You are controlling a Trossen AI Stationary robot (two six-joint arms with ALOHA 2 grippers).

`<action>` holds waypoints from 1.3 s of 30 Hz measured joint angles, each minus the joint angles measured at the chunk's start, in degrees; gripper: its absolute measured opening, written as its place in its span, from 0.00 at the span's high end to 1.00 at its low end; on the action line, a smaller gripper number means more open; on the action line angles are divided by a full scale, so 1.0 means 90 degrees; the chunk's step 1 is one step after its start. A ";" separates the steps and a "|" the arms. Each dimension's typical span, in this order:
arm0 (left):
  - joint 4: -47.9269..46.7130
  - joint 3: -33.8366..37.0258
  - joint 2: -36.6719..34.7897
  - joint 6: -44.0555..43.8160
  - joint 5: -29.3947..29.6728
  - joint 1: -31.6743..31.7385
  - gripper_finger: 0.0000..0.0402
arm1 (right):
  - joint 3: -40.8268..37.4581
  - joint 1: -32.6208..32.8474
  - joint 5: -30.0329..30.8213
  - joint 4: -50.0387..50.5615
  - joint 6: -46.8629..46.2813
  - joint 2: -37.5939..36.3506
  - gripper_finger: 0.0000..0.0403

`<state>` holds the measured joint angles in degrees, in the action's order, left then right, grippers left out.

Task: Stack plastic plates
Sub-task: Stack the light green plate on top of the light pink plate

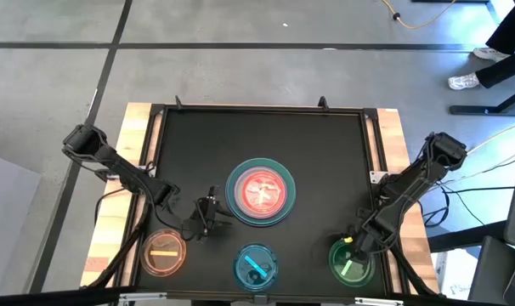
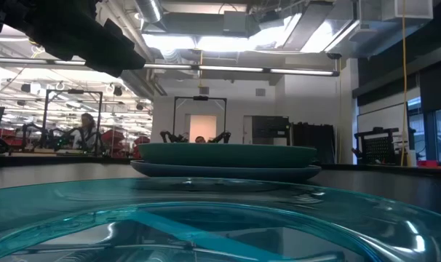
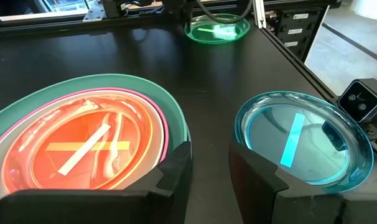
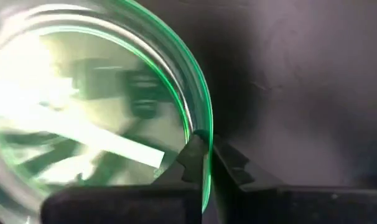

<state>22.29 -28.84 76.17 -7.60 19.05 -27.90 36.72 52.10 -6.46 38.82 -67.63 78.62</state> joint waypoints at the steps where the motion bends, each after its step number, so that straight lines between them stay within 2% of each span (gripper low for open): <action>1: 0.0002 0.0000 0.0002 0.0000 0.0000 0.0000 0.75 | 0.0081 -0.0001 0.0000 0.0035 -0.0023 -0.0019 0.97; 5: 0.0002 0.0000 0.0002 -0.0004 0.0000 0.0000 0.75 | 0.0421 -0.0223 0.0172 0.0103 -0.0117 -0.0232 0.98; 7: 0.0002 0.0000 0.0002 -0.0104 0.0000 0.0000 0.75 | 0.0549 -0.0440 0.0502 0.0117 -0.0113 -0.0349 0.99; 14: 0.0002 0.0000 0.0002 -0.0148 0.0000 0.0000 0.75 | 0.0807 -0.1698 0.1393 -0.0372 -0.0242 -0.0502 0.99; 22: -0.0100 0.0000 0.0002 -0.0161 -0.0003 0.0000 0.75 | 0.0810 -0.2992 0.1872 -0.1775 0.1221 -0.0502 0.99; 30: -0.0123 0.0000 0.0002 -0.0163 -0.0003 -0.0001 0.75 | 0.0815 -0.3836 0.3618 -0.3154 0.2397 -0.0325 0.99; 39: -0.0139 0.0000 0.0002 -0.0165 -0.0003 -0.0005 0.75 | 0.0814 -0.4570 0.3575 -0.4193 0.3062 0.0638 0.99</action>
<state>21.04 -28.84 76.18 -9.08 19.03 -27.94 44.04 10.97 25.72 1.09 -40.07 84.37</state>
